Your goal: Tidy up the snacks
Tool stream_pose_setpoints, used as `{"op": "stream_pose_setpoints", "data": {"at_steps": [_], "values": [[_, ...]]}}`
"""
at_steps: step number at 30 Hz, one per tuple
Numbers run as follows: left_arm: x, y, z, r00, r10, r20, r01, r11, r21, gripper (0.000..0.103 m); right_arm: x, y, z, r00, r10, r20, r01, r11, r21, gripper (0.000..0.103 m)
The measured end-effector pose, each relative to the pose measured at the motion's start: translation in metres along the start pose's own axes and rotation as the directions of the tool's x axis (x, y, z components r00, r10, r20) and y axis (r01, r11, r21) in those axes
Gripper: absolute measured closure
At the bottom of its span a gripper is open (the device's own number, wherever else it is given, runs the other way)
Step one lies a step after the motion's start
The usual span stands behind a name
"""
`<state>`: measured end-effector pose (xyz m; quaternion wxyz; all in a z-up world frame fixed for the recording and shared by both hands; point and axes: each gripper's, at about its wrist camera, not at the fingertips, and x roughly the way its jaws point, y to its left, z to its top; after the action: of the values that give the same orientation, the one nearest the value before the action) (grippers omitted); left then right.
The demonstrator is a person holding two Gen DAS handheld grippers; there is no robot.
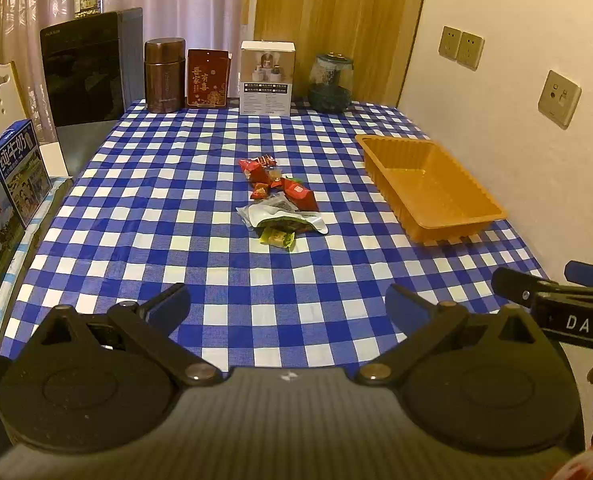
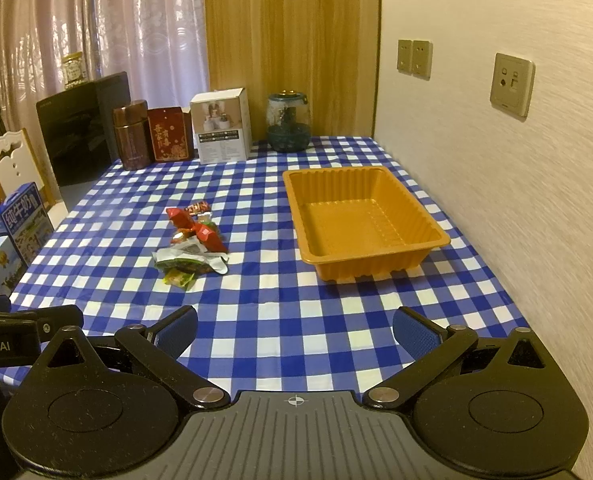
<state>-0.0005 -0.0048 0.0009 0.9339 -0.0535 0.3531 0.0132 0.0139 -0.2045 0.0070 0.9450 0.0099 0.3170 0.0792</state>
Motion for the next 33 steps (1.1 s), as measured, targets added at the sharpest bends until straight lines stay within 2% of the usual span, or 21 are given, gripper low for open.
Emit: {"op": "stream_pose_setpoints", "data": {"at_steps": [33], "values": [[-0.0027,-0.0035,-0.0003,1.0,-0.012,0.001,0.012,1.0,-0.009,0.0,0.0005,-0.0012,0.0001,1.0,0.002,-0.001,-0.002,1.0,0.0,0.0]]}}
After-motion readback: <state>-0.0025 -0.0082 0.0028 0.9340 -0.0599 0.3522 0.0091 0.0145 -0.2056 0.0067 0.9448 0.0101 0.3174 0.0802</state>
